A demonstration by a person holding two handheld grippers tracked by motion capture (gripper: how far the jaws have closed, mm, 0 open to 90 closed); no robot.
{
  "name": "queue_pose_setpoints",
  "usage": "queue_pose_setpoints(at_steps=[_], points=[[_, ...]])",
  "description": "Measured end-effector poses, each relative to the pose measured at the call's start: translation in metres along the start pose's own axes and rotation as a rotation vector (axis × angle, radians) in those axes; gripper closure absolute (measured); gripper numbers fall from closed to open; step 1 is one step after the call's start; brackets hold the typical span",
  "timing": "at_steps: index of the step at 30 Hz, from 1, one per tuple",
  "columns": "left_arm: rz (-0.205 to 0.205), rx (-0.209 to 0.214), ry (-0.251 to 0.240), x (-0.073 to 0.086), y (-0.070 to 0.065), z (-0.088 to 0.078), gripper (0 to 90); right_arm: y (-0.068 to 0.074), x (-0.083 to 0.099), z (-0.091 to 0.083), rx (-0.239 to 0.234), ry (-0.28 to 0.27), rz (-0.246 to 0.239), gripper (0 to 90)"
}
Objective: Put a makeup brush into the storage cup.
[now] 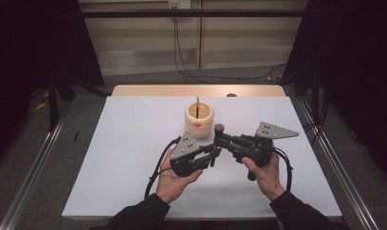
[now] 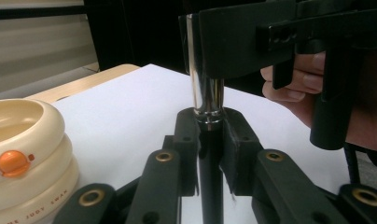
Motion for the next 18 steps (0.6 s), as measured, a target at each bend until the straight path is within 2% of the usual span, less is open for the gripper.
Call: queue_pose_setpoints(at_steps=[9,15,16,18], points=[[-0.003,0.009,0.001,0.0001,0.0008,-0.0025,79.2,-0.0006,-0.0004,-0.0005,-0.021,0.005,0.002,77.0],[-0.001,0.04,-0.004,0.0003,-0.0022,-0.0001,79.3,-0.0013,-0.0015,-0.0004,-0.023,-0.007,0.001,68.6],[-0.004,0.031,0.001,0.0002,-0.0026,-0.0002,79.2,-0.0016,-0.0017,-0.0004,-0.022,-0.008,0.0,68.0],[-0.007,0.038,0.0,-0.0001,-0.0032,-0.0006,79.3,-0.002,-0.0023,-0.0005,-0.018,-0.015,0.0,61.9]])
Point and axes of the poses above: each handheld gripper's, and its own axes: z roughly forward along the jaws, x roughly out of its underside, y roughly to its left, the point moved 5 cm from there along z, roughly forward along the jaws, and after that the axes turned 12 degrees about x, right-handed, at the moved point
